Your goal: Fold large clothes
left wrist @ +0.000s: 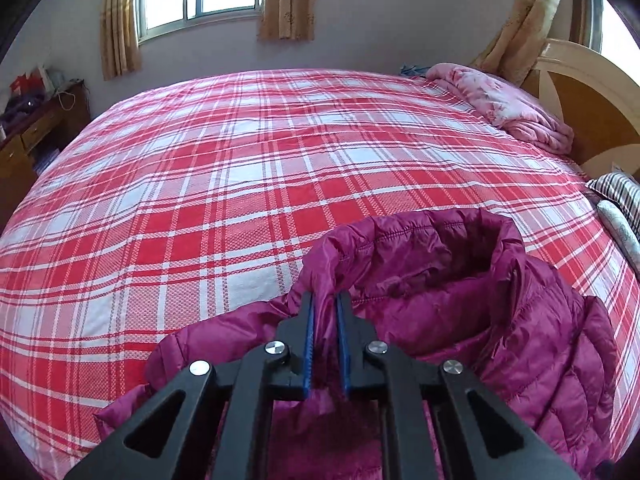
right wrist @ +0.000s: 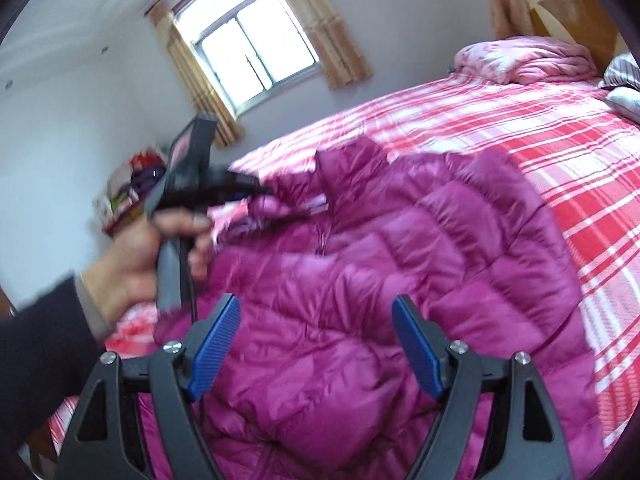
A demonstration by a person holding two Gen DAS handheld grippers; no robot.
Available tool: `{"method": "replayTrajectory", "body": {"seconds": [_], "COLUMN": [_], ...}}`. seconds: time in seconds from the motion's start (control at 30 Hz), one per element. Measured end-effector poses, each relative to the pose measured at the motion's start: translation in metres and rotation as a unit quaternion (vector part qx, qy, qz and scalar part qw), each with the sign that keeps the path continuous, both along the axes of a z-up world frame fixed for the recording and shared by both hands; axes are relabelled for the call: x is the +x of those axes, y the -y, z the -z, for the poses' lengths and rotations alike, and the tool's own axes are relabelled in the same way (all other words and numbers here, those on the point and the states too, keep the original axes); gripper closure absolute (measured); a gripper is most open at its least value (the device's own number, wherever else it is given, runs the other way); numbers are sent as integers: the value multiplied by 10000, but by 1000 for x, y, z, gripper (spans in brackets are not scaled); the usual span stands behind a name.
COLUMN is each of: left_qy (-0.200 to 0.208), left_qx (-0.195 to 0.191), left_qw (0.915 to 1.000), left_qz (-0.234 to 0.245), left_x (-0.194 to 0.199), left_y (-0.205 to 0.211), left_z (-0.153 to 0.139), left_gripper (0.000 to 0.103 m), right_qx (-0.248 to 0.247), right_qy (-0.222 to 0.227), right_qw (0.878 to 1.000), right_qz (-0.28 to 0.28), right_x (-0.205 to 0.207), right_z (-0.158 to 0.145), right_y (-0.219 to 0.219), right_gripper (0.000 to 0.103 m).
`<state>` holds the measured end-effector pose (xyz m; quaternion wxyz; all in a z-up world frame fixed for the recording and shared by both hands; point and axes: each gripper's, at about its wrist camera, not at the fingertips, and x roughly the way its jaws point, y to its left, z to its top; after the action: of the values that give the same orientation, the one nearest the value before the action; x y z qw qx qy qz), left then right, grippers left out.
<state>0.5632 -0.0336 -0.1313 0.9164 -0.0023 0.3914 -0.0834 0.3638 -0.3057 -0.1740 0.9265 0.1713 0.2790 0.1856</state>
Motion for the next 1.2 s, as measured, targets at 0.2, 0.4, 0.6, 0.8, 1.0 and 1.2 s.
{"method": "replayTrajectory", "body": {"seconds": [0.2, 0.4, 0.6, 0.8, 1.0, 1.2], "left_qy": [101, 178, 193, 426, 425, 397], "left_qx": [-166, -444, -470, -325, -469, -525], "left_qw": [9998, 9986, 9982, 9977, 9973, 9976], "left_qz": [110, 207, 303, 416, 367, 194], "left_x": [-19, -32, -38, -49, -51, -55], "left_y": [-6, -21, -25, -28, -37, -37], "left_z": [4, 5, 9, 4, 4, 10], "left_gripper": [95, 95, 96, 96, 96, 95], "right_qx": [-541, -539, -426, -1265, -1832, -1741], "right_qy": [-90, -671, -1122, -1645, -1565, -1521], "right_qw": [9983, 9959, 9925, 9782, 9705, 9729], "right_qz": [194, 280, 221, -78, -82, 55], "right_x": [64, 153, 227, 260, 232, 208], "right_z": [-34, -48, -48, -26, -12, 3], "right_y": [8, 15, 5, -21, 2, 35], "right_gripper": [21, 21, 21, 49, 90, 93]}}
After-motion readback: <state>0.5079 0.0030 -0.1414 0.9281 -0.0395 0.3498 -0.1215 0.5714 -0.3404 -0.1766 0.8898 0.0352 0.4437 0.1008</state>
